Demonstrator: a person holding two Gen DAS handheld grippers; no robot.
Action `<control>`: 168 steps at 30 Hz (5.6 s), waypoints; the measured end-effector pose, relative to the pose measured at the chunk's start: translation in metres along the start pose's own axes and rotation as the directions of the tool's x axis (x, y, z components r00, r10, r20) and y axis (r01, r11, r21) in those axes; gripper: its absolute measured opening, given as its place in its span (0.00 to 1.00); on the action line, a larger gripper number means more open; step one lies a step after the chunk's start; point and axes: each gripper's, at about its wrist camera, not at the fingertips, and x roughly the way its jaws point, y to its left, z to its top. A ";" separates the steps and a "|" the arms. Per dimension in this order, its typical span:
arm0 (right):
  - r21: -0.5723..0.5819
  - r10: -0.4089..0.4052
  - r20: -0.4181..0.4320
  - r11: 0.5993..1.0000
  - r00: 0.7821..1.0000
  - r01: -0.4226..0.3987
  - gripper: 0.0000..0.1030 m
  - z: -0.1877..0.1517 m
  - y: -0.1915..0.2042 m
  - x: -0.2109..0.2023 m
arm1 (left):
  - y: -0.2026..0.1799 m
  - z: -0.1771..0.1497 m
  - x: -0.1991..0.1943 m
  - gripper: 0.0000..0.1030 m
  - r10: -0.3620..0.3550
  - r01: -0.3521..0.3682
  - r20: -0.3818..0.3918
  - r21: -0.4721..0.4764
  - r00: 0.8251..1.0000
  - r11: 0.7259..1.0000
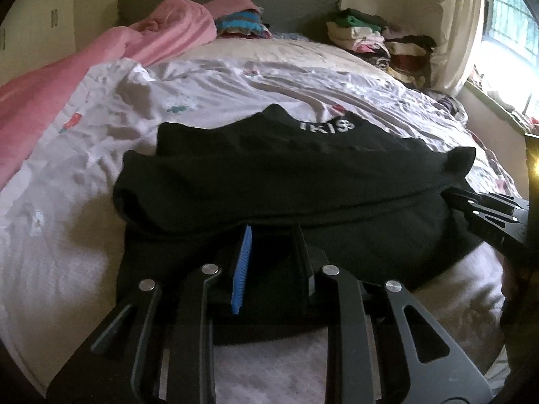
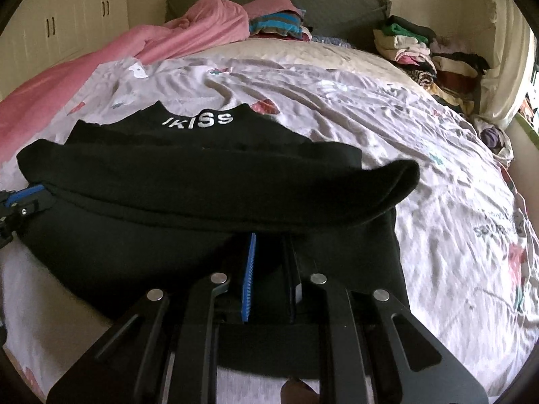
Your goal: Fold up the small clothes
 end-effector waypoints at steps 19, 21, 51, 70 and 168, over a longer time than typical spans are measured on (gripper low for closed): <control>0.005 0.017 0.037 1.000 0.999 -0.017 0.14 0.053 -0.010 0.037 | 0.040 0.075 0.038 0.39 0.081 -0.076 0.046 -0.108 0.996 0.991; 0.020 0.000 0.052 1.000 0.999 -0.002 0.14 0.059 -0.016 0.039 | 0.050 0.077 0.037 0.39 0.079 -0.068 0.073 -0.144 0.994 0.987; 0.220 -0.105 0.124 0.973 0.987 0.076 0.08 0.067 -0.089 0.019 | 0.091 0.076 0.024 0.03 0.076 -0.052 0.124 -0.185 0.989 0.981; 0.291 -0.155 -0.032 0.944 0.987 0.157 0.20 0.045 -0.096 0.059 | 0.102 0.063 0.052 0.22 0.097 -0.095 0.008 -0.171 0.995 0.981; -0.567 0.067 0.111 0.824 0.992 0.008 0.94 0.005 0.258 0.023 | 0.137 0.045 0.024 0.91 0.097 -0.109 -0.057 -0.277 0.994 0.955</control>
